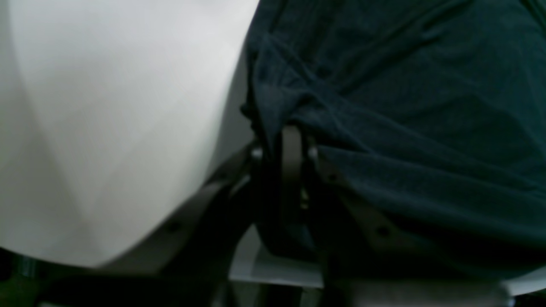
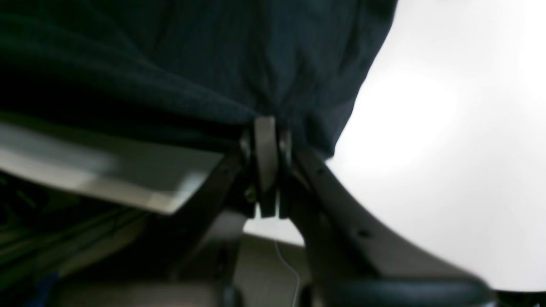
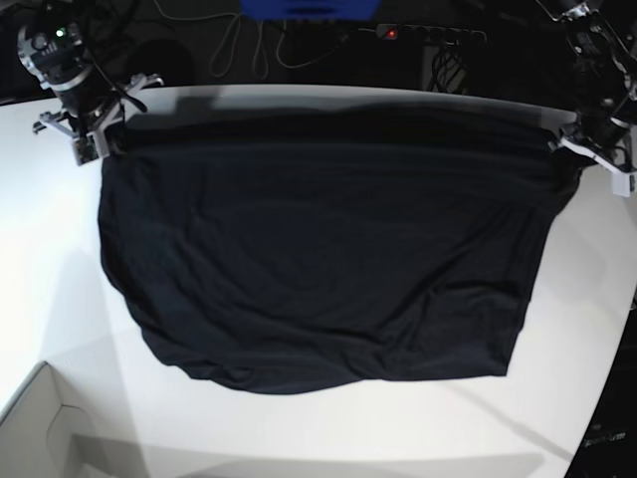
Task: Layout the t-shirt on the table in an organized manner, then fold the t-shirt properly
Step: 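Release the shirt with the left gripper and regrasp its side edge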
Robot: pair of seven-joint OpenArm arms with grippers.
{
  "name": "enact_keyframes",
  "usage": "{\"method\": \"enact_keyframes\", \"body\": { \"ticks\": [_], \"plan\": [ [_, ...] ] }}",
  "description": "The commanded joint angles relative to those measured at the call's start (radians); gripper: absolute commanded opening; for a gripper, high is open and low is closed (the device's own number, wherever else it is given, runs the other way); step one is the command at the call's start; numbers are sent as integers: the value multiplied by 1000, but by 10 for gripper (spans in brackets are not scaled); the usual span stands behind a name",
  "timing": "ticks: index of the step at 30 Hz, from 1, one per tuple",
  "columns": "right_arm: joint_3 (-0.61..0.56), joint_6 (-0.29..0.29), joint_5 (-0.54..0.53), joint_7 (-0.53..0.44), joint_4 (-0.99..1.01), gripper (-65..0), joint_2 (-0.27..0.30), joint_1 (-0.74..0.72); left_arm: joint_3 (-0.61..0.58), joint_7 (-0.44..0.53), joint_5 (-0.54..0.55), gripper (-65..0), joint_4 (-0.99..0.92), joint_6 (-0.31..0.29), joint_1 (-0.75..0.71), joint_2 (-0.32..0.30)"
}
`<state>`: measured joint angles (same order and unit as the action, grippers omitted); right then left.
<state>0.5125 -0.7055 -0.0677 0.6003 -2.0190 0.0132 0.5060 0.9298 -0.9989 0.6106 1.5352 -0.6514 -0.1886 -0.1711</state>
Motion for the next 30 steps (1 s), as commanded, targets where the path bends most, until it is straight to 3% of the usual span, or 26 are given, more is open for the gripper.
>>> {"method": "enact_keyframes", "body": {
  "ticks": [1,16,22,30],
  "plan": [
    [8,7,-8,-13,-19,-650,3,-11,5,27,15,-647,17,-1,22,-20],
    [-1,7,-2,-7,20,-650,3,-169,-21,27,4,-647,-51,12,202,-20],
    [-1,7,53,-7,79,-650,0,-226,-116,39,4,-647,-178,12,271,-61],
    [-1,7,59,-7,171,-650,6,-281,-124,39,-7,-648,-309,12,361,-97]
  ]
}}
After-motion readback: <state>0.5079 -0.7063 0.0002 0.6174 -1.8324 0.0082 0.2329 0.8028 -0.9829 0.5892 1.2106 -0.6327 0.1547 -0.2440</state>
